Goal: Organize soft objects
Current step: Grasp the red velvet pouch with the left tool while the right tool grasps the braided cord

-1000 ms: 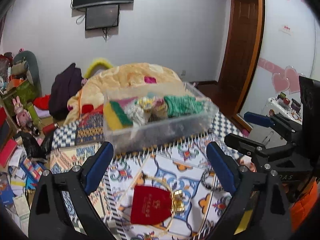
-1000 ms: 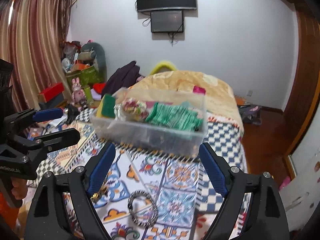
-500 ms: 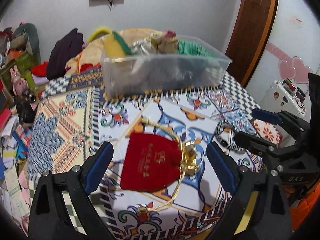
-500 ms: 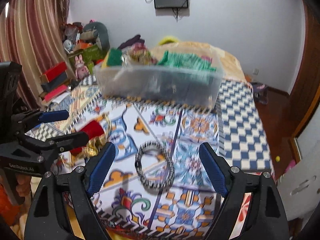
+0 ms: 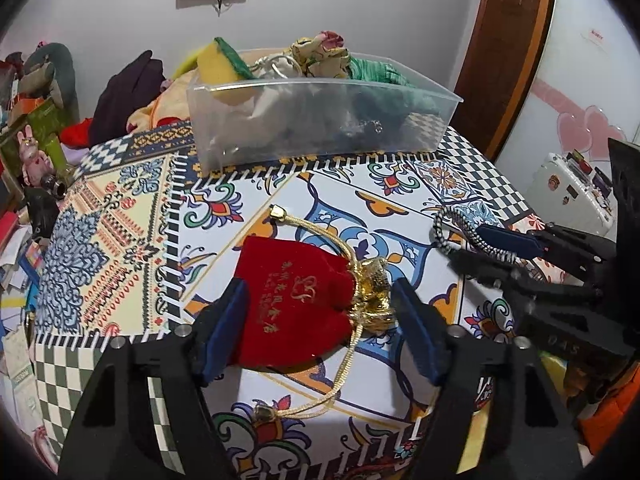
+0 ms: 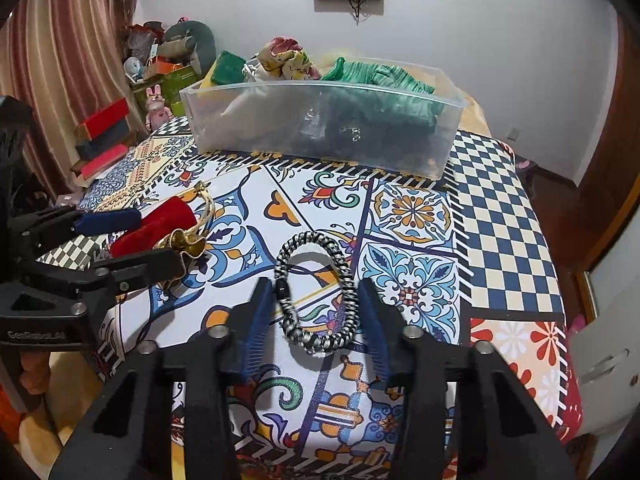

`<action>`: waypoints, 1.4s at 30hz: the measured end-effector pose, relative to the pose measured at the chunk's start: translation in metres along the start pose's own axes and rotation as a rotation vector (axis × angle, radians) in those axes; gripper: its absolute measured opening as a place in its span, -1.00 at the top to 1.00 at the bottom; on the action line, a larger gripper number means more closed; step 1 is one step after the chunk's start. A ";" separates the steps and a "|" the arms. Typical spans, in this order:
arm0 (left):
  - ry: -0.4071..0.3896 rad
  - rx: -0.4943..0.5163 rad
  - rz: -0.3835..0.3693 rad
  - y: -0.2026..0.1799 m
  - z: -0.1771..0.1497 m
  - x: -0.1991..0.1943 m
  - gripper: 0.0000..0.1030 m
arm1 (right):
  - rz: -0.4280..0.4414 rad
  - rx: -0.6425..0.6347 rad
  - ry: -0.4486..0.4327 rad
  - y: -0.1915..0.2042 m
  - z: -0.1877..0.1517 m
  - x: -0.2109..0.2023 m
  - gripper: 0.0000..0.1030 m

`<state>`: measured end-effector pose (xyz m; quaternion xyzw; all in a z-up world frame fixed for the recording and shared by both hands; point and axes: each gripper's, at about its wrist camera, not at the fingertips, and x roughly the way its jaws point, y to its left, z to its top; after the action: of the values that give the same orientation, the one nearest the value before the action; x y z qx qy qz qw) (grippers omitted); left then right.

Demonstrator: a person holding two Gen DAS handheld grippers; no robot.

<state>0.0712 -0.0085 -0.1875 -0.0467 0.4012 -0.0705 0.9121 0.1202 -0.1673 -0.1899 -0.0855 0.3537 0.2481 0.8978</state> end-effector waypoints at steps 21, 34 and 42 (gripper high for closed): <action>-0.073 -0.004 -0.042 0.000 0.006 -0.023 0.83 | 0.028 0.047 -0.086 -0.007 0.010 -0.026 0.74; -0.070 -0.065 -0.006 0.015 0.009 -0.032 0.11 | 0.044 0.063 -0.093 -0.009 0.011 -0.030 0.74; -0.005 -0.067 0.042 0.020 -0.001 -0.012 -0.43 | 0.052 0.079 -0.085 -0.012 0.009 -0.027 0.74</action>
<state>0.0639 0.0135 -0.1825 -0.0690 0.4019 -0.0379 0.9123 0.1146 -0.1852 -0.1647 -0.0301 0.3269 0.2606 0.9079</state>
